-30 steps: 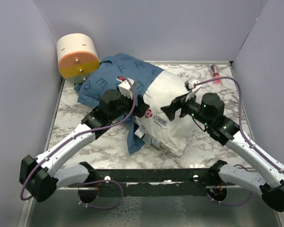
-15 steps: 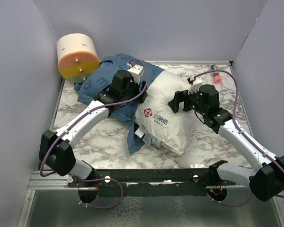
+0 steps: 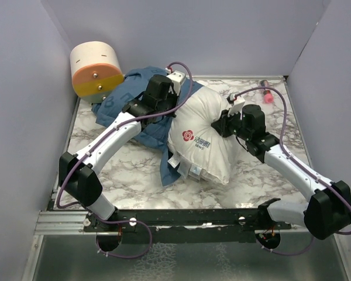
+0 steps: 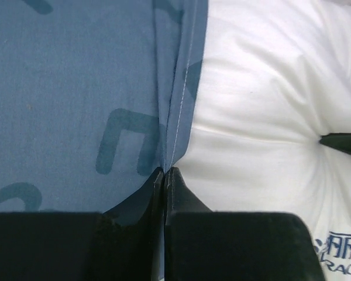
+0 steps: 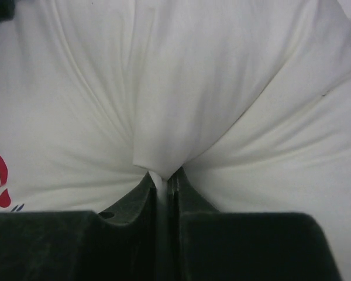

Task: Put the pillow into the pillowcase
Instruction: Stuff the pillow into the pillowcase.

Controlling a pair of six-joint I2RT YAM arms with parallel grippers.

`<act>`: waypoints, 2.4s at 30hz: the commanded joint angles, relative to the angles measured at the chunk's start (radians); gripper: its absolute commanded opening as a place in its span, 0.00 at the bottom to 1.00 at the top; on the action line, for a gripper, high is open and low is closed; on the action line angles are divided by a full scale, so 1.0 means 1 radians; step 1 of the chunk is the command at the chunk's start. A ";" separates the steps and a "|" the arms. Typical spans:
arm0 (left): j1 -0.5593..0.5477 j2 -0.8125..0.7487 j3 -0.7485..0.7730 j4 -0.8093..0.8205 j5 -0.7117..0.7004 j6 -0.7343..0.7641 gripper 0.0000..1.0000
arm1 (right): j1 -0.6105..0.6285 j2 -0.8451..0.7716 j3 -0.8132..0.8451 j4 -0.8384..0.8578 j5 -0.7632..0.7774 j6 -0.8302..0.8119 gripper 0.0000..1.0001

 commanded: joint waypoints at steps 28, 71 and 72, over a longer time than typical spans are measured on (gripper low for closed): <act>-0.146 -0.069 -0.666 0.610 0.431 -0.315 0.00 | 0.106 -0.315 -0.060 0.069 -0.233 0.076 0.75; -0.150 0.223 0.341 0.392 0.542 -0.094 0.00 | -0.193 -0.018 0.207 0.469 -0.430 0.128 0.01; -0.150 0.193 0.233 0.454 0.530 -0.101 0.00 | -0.193 -0.037 0.118 0.501 -0.445 0.136 0.01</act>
